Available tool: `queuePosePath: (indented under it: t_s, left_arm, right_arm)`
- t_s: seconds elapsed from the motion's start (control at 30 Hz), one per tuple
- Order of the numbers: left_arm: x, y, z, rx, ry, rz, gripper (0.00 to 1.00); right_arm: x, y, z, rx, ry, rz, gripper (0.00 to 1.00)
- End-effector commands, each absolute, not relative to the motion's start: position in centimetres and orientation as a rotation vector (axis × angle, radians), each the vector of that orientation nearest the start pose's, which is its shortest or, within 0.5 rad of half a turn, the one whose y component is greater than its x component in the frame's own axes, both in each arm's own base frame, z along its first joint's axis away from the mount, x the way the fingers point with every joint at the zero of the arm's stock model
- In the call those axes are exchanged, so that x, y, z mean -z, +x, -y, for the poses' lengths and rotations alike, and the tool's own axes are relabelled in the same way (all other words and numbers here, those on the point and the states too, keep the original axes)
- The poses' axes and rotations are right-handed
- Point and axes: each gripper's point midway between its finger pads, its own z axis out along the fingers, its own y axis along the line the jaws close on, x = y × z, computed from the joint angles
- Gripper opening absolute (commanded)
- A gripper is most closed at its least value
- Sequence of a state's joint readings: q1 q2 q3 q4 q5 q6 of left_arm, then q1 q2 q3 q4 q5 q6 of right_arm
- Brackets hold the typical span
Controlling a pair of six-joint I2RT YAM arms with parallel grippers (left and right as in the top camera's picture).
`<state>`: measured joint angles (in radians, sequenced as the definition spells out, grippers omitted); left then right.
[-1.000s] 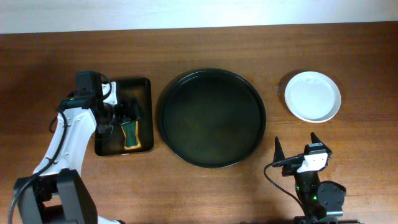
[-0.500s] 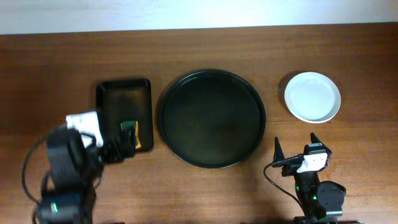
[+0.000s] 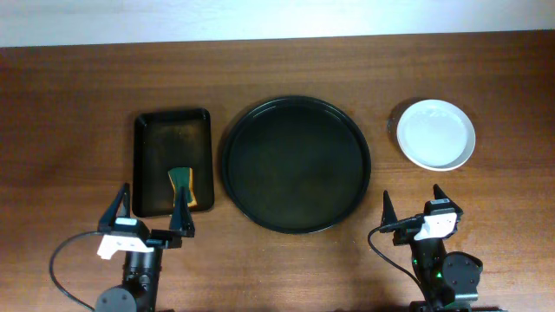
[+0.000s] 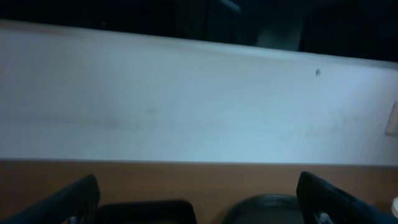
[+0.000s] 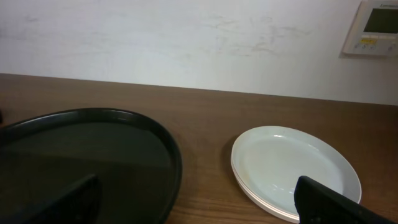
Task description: Clean dirty plates on tray and stack at the side
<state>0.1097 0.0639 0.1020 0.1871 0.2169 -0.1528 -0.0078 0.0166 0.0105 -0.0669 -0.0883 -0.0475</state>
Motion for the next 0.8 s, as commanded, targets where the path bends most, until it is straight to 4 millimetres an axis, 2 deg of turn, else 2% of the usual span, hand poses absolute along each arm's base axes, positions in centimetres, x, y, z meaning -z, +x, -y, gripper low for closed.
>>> queuePosePath:
  t_s: [0.0,0.07,0.17,0.2,0.77]
  left_arm:
    - [-22.4,24.0,1.5,0.193,0.014,-1.378,0.99]
    - [-20.4,24.4,1.1,0.184,-0.021,-1.458,0.99]
    - [-16.3,24.6,0.1,0.139,-0.100,-1.623,0.99]
    - [-15.7,24.6,-0.3,0.113,-0.125,-1.644,0.99]
    - [-15.7,24.6,-0.1,0.118,-0.119,-1.645,1.00]
  right_arm:
    - [-15.6,24.6,-1.3,-0.040,-0.090,-1.647,0.99]
    - [-15.6,24.6,-1.3,-0.040,-0.090,-1.647,0.99]
    - [-15.6,24.6,-1.3,-0.040,-0.090,-1.647,0.99]
    - [-15.6,24.6,-1.3,-0.040,-0.090,-1.647,0.99]
    - [-15.6,24.6,-1.3,-0.040,-0.090,-1.647,0.99]
